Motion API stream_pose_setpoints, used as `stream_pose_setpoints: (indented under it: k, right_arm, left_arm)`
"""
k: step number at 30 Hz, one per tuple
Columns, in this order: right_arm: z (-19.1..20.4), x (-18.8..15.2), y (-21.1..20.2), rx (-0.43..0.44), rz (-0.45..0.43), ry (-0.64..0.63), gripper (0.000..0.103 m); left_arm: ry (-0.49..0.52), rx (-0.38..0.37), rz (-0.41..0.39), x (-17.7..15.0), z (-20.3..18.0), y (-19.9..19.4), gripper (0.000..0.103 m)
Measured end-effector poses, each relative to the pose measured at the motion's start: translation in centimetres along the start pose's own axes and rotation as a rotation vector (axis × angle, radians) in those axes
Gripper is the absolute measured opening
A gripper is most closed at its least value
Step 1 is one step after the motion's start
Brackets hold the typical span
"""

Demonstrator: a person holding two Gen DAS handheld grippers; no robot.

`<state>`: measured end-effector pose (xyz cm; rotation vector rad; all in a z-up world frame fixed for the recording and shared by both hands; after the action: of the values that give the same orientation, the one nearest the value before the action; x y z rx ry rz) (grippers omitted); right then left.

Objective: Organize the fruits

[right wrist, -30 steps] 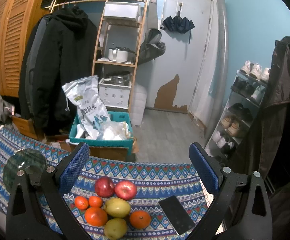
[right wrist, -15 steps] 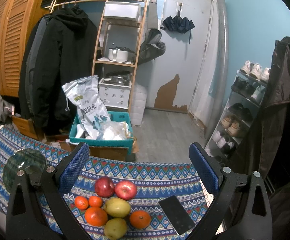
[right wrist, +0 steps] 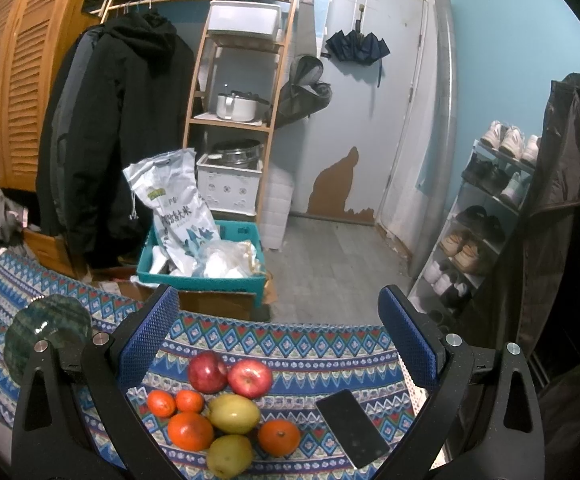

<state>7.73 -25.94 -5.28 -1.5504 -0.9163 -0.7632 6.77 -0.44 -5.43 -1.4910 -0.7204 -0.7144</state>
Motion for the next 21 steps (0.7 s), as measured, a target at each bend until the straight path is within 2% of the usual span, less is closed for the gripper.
stream_pose_setpoints:
  k: [10, 21]
  right_arm:
    - [-0.2, -1.1, 1.1, -0.02, 0.04, -0.015, 0.098]
    - [-1.2, -3.4, 3.6, -0.04, 0.14, -0.015, 0.098]
  left_arm:
    - [0.026, -0.001, 0.028, -0.6, -0.3, 1.2, 0.102]
    - [0.074, -0.02, 0.16, -3.9, -2.2, 5.5, 0.102]
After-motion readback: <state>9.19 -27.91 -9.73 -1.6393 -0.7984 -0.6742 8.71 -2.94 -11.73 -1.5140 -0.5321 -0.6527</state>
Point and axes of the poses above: each gripper's, at about its wrist camera, not at the fingertips, and y roughly the way its jaws point, z to its left, x to its top, the point moved 8 cm from there along y, roughly the way its jaws point, and after that the axes turned 3 degrees about z, right-handed, at the moved point
